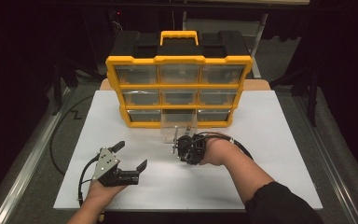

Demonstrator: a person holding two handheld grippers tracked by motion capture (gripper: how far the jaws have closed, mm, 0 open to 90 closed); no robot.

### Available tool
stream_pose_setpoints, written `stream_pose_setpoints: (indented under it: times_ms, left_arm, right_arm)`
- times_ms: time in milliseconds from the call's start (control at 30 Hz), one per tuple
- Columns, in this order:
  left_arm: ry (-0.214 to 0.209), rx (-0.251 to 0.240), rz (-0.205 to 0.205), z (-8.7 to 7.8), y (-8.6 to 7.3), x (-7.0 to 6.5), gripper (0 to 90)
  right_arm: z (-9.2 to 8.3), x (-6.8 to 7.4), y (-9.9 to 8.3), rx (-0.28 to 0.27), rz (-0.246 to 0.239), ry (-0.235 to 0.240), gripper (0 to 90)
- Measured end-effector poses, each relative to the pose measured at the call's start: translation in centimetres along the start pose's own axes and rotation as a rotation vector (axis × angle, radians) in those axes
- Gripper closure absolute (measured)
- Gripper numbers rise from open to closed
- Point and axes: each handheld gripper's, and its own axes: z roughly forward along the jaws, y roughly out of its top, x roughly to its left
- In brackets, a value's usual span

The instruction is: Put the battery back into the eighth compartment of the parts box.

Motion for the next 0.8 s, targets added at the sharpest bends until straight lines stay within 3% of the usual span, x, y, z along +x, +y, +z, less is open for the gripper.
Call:
stream_pose_setpoints:
  times_ms: [800]
  left_arm:
    - [0.003,-0.001,-0.001,0.0,0.0,0.0,0.7]
  right_arm:
    - [-1.5,-0.3,-0.8,0.012,0.004,-0.001,78.6]
